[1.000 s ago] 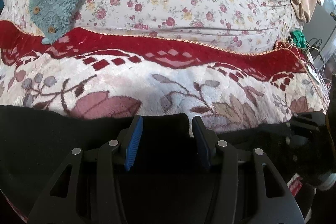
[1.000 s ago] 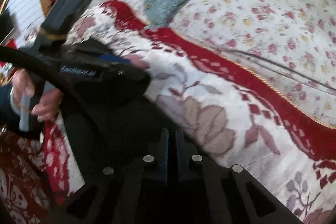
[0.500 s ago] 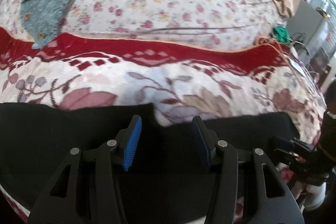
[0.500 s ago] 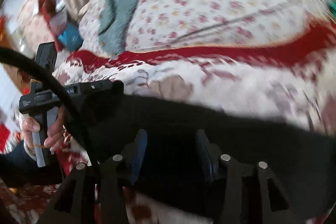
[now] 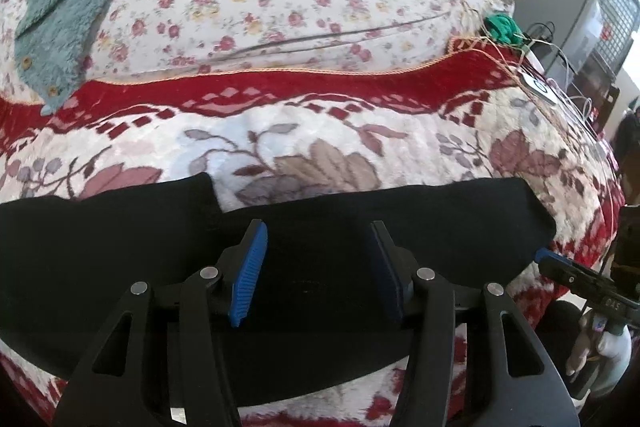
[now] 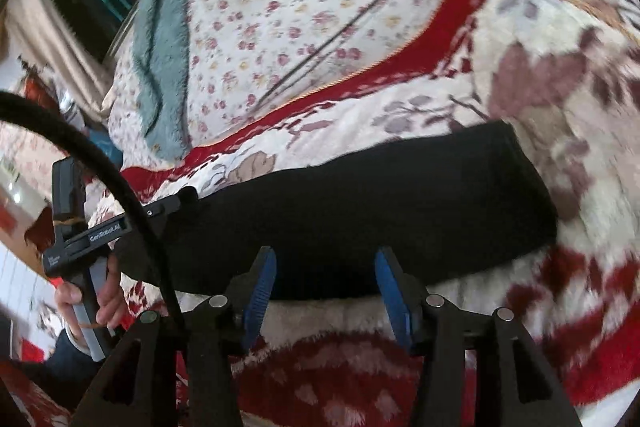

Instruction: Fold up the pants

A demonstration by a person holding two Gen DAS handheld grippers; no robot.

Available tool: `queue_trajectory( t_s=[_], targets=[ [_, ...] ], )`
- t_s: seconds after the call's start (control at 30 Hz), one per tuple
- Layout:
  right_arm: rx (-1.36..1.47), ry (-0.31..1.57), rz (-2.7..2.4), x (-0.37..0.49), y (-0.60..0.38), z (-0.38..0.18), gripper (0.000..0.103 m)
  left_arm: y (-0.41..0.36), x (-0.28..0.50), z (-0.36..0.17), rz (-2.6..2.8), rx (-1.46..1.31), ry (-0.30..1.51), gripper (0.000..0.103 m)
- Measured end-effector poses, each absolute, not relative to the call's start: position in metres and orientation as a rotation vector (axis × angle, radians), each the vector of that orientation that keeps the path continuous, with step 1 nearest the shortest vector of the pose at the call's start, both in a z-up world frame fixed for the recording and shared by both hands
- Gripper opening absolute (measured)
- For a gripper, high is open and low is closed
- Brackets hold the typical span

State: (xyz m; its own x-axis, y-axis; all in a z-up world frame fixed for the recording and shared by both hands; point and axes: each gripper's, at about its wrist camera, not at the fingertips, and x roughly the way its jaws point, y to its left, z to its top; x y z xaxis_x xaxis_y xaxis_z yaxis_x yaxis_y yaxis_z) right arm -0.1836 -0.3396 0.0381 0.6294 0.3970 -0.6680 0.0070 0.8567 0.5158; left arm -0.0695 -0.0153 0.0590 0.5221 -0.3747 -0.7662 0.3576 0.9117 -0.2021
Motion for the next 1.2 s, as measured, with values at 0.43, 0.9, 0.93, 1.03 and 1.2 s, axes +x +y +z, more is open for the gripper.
queue_trajectory(
  t_s=[0.43,0.9,0.93,1.03,1.2],
  targets=[
    [0.740,0.931,0.079,-0.197,-0.401,0.014,0.069,-0.090,-0.054,0.048,-0.629,0.025,1.004,0.054],
    [0.835,0.874,0.152,-0.166,-0.419,0.000,0.067,-0.201,-0.006,0.028,-0.916,0.224,1.092,0.054],
    [0.844,0.871,0.159,-0.165,-0.420,0.000,0.067,-0.206,-0.003,0.026,-0.937,0.234,1.098,0.054],
    [0.877,0.865,0.190,-0.168,-0.425,-0.003,0.067,-0.220,0.004,0.019,-1.018,0.249,1.132,0.054],
    [0.915,0.857,0.220,-0.167,-0.428,-0.005,0.068,-0.233,0.011,0.006,-1.077,0.287,1.178,0.055]
  ],
)
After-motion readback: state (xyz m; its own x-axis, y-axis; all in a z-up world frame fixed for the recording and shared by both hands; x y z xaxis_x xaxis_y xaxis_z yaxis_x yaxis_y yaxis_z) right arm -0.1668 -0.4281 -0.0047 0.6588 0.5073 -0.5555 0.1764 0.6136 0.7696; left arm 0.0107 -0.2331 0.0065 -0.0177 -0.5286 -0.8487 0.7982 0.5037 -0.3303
